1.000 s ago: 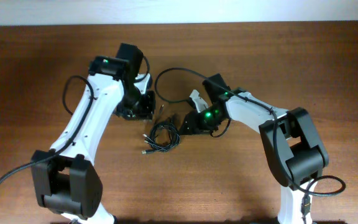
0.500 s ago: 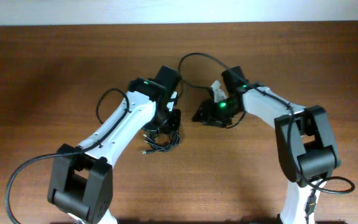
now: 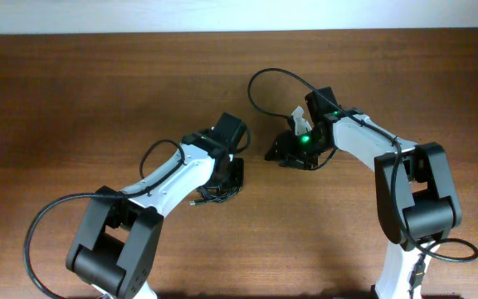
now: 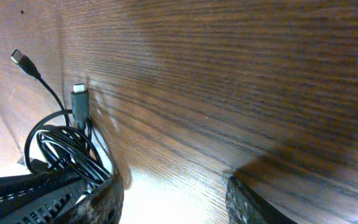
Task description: Untangle cables
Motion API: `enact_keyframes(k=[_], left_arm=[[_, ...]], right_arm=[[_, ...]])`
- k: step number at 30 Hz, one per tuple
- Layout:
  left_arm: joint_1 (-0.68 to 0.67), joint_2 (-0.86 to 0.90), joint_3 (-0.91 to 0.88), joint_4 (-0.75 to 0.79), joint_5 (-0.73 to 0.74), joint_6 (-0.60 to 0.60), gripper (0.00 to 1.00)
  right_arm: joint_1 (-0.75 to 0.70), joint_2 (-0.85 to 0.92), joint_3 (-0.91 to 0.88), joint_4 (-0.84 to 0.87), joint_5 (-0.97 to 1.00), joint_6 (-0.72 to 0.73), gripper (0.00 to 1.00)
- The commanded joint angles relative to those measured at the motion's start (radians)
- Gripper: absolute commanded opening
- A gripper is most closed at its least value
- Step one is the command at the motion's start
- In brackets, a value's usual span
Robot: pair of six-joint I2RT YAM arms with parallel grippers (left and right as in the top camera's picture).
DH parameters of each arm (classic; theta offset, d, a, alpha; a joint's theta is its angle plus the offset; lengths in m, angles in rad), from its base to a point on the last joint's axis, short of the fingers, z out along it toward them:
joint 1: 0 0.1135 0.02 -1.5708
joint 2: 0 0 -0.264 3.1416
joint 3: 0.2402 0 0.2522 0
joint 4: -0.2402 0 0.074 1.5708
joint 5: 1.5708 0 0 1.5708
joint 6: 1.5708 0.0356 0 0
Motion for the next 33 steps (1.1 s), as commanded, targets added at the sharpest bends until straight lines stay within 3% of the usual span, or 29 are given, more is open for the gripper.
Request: enact_keyframes(k=[1,13,17,18,20,21,22,23,24,30,33], left_arm=[[-0.005,0.005,-0.040,0.044,-0.014,-0.010,0.16],[-0.017,0.026,-0.069,0.069,-0.040,-0.036,0.18],[-0.016,0.028,-0.105,0.090,-0.100,-0.100,0.27],[-0.017,0.029,-0.105,0.101,-0.097,-0.100,0.26],[-0.016,0.029,-0.105,0.112,-0.096,-0.099,0.04],[-0.015,0.029,-0.105,0.115,-0.097,-0.098,0.00],[-0.014,0.029,-0.103,0.115,-0.096,-0.093,0.00],[-0.011,0.025,-0.098,0.113,-0.095,-0.068,0.00],[-0.008,0.016,-0.085,0.100,-0.084,-0.048,0.00],[0.031,-0.150,-0.006,0.027,-0.006,0.038,0.00],[0.074,-0.256,-0.004,0.027,0.028,0.053,0.00]], right_arm=[[-0.006,0.026,-0.034,-0.009,0.129,-0.011,0.54],[-0.006,0.026,-0.034,-0.011,0.129,-0.011,0.55],[-0.006,0.026,-0.034,-0.012,0.129,-0.011,0.55],[-0.005,0.026,-0.034,-0.013,0.129,-0.011,0.55],[-0.003,0.026,-0.034,-0.020,0.129,-0.011,0.55],[-0.001,0.026,-0.034,-0.033,0.129,-0.011,0.56],[0.001,0.026,-0.034,-0.046,0.129,-0.011,0.60],[0.001,0.026,-0.034,-0.065,0.129,-0.011,0.72],[0.001,0.026,-0.034,-0.081,0.129,-0.011,0.75],[0.001,0.026,-0.034,-0.131,0.005,-0.098,0.75],[0.001,0.026,-0.034,-0.105,-0.312,-0.264,0.69]])
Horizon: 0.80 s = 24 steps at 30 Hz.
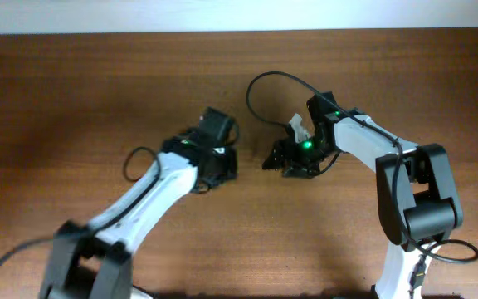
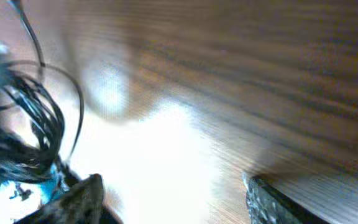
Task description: Untangle cables
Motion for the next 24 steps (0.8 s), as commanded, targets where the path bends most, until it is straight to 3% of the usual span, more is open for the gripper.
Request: enact_keyframes(k=[1,5,8,12,15,19,24], left_arm=[[0.054,-0.117,0.027,-0.003,0.037,0.051,0.00],[0.092,-0.118,0.026,0.003,0.146,0.097,0.00],[0.092,-0.118,0.026,0.002,0.216,0.098,0.00],[0.092,-0.118,0.026,0.001,0.317,0.067,0.00],[0.092,-0.118,0.026,0.005,0.313,0.052,0.00],[0.091,-0.117,0.012,0.005,0.296,0.049,0.00],[0.091,-0.117,0.011,0.005,0.333,0.034,0.00]], right_arm=[[0.000,0.036,-0.024,0.034,-0.343,-0.187,0.61],[0.018,0.036,-0.024,0.123,-0.596,-0.266,0.58],[0.052,0.036,-0.023,0.215,-0.647,-0.266,0.58],[0.079,0.036,-0.023,0.299,-0.647,-0.145,0.57],[0.087,0.036,-0.023,0.374,-0.647,-0.065,0.47],[0.092,0.036,-0.023,0.395,-0.631,-0.065,0.43],[0.092,0.036,-0.023,0.456,-0.525,0.065,0.21]])
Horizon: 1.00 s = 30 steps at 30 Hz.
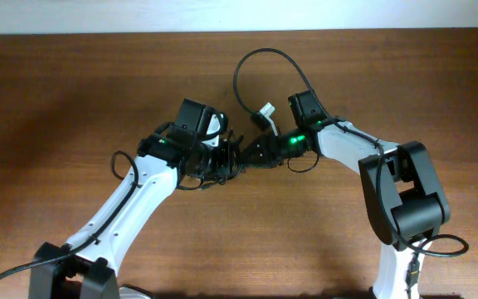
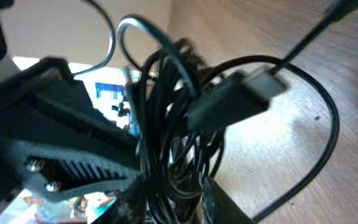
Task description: Untangle cables
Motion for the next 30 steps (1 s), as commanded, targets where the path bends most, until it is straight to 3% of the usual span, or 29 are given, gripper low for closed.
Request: enact_keyframes(k=[1,2,3,6,14,20,23,27,28,30], left_arm=[[0.002,-0.011,0.000,0.004,0.059,-0.013,0.00],[0.002,-0.011,0.000,0.002,0.060,-0.013,0.00],[0.002,-0.011,0.000,-0.005,0.060,-0.013,0.00],[0.002,-0.011,0.000,-0.018,0.149,-0.012,0.00],[0.057,-0.011,0.000,0.034,0.493,0.134,0.00],[0.181,-0.011,0.000,0.030,0.491,0.134,0.00],[0.185,-0.011,0.000,-0.035,0.314,0.133,0.00],[0.185,-0.011,0.000,-0.157,-0.108,0.034,0.00],[0.185,-0.011,-0.001,-0.160,-0.125,0.034,0.01],[0.185,-0.011,-0.001,-0.159,-0.149,0.035,0.12]], right_arm=[[0.006,0.003,0.001,0.063,0.059,0.094,0.13],[0.006,0.003,0.001,0.085,0.060,0.097,0.06],[0.006,0.003,0.001,0.095,0.075,0.100,0.04],[0.005,0.004,0.001,0.095,0.277,0.206,0.04],[0.005,0.004,0.001,0.029,0.568,0.212,0.04],[0.004,0.004,0.001,-0.011,0.649,0.211,0.04],[0.004,0.004,0.001,-0.011,0.687,0.219,0.04],[0.004,0.004,0.001,-0.011,0.699,0.219,0.04],[0.004,0.004,0.001,-0.011,0.699,0.219,0.04],[0.004,0.004,0.000,-0.019,0.711,0.219,0.06]])
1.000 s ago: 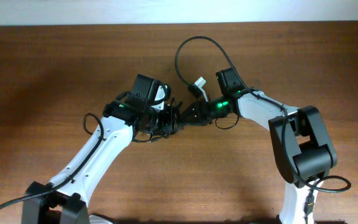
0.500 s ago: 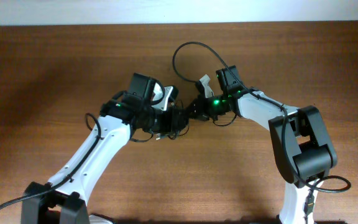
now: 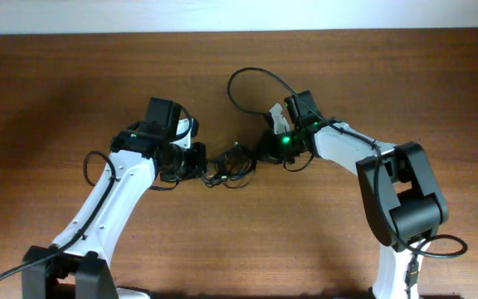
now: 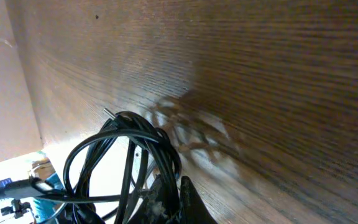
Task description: Untangle cables
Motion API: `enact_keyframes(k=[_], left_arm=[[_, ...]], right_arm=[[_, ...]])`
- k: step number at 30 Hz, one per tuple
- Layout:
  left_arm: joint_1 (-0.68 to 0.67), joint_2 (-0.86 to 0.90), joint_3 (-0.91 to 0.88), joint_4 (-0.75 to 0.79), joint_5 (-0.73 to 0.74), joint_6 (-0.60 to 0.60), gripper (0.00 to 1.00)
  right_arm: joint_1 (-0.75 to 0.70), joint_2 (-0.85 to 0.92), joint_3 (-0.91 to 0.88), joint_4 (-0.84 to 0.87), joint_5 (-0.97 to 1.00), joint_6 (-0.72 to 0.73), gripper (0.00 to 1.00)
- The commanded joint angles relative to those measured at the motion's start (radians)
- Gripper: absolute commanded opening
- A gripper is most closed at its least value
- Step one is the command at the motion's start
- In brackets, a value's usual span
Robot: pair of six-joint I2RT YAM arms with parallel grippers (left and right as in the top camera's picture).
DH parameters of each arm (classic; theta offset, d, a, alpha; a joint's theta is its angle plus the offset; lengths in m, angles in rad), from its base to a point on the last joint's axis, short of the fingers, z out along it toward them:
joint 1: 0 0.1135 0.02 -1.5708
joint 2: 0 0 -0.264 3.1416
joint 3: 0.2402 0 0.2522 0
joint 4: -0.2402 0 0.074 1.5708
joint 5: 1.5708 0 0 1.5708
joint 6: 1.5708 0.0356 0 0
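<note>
A tangle of thin black cables (image 3: 231, 166) hangs stretched between my two grippers at the table's middle. In the overhead view my left gripper (image 3: 196, 162) holds its left end and looks shut on the strands. My right gripper (image 3: 260, 152) holds the right end. In the right wrist view its dark fingertips (image 4: 188, 196) are pinched together on a few strands, and the loops of the cables (image 4: 123, 143) fan out up and left from them just above the wood. The plugs are hidden.
The brown wooden table (image 3: 73, 83) runs to a pale wall along the far edge. My right arm's own black lead (image 3: 251, 79) loops up behind its wrist. The left arm's lead (image 3: 94, 170) curls beside its forearm.
My left gripper has moved left and my right gripper slightly right. The bundle, bunched tight between them before, now lies drawn out into looser loops.
My left gripper first held the bundle low near the table's centre while my right gripper stood open and apart. The left then carried it further back. Then both grippers met at the bundle, the right closing on strands. Now they stand apart with the tangle stretched.
</note>
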Motion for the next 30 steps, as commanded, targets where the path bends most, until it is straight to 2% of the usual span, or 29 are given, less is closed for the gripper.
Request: enact_keyframes(k=[1,4,6,9,10,12,14,17,21,24,25,26,30], left_arm=[[0.010,-0.011,0.003,-0.010,-0.183,-0.023,0.31],[0.010,-0.011,0.003,-0.009,-0.190,-0.023,0.55],[0.010,-0.011,0.003,-0.008,-0.189,-0.023,0.69],[0.010,-0.011,0.003,-0.006,-0.185,-0.010,0.72],[0.010,-0.011,0.003,-0.005,-0.185,0.000,0.78],[0.010,-0.011,0.003,0.002,-0.169,0.039,0.74],[0.010,-0.011,0.003,0.010,-0.169,0.039,0.70],[0.010,-0.011,0.003,0.043,-0.169,0.039,0.67],[0.010,-0.011,0.003,0.054,-0.170,0.039,0.63],[0.010,-0.011,0.001,0.071,-0.169,0.039,0.63],[0.010,-0.011,0.001,0.077,-0.169,0.039,0.63],[0.010,-0.010,0.001,0.084,-0.169,0.039,0.63],[0.009,-0.010,0.001,0.116,-0.169,0.039,0.60]], right_arm=[[-0.011,0.004,0.001,-0.024,0.125,0.003,0.08],[-0.011,0.004,0.001,-0.039,0.146,0.003,0.09],[-0.011,0.004,0.001,-0.054,0.134,0.003,0.19],[-0.024,-0.011,0.030,-0.044,-0.088,-0.074,0.30],[-0.026,-0.027,0.051,-0.058,-0.158,-0.104,0.35],[-0.026,-0.059,0.065,-0.099,-0.166,-0.108,0.41],[-0.026,-0.066,0.065,-0.117,-0.167,-0.139,0.42],[-0.025,-0.066,0.065,-0.133,-0.304,-0.186,0.43],[-0.026,-0.066,0.065,-0.202,-0.029,-0.185,0.44],[-0.026,-0.065,0.065,-0.211,0.106,-0.185,0.46],[-0.023,-0.065,0.065,-0.210,0.162,-0.185,0.54],[-0.024,-0.065,0.065,-0.210,0.170,-0.185,0.58],[-0.013,-0.063,0.064,-0.259,0.170,-0.185,0.58]])
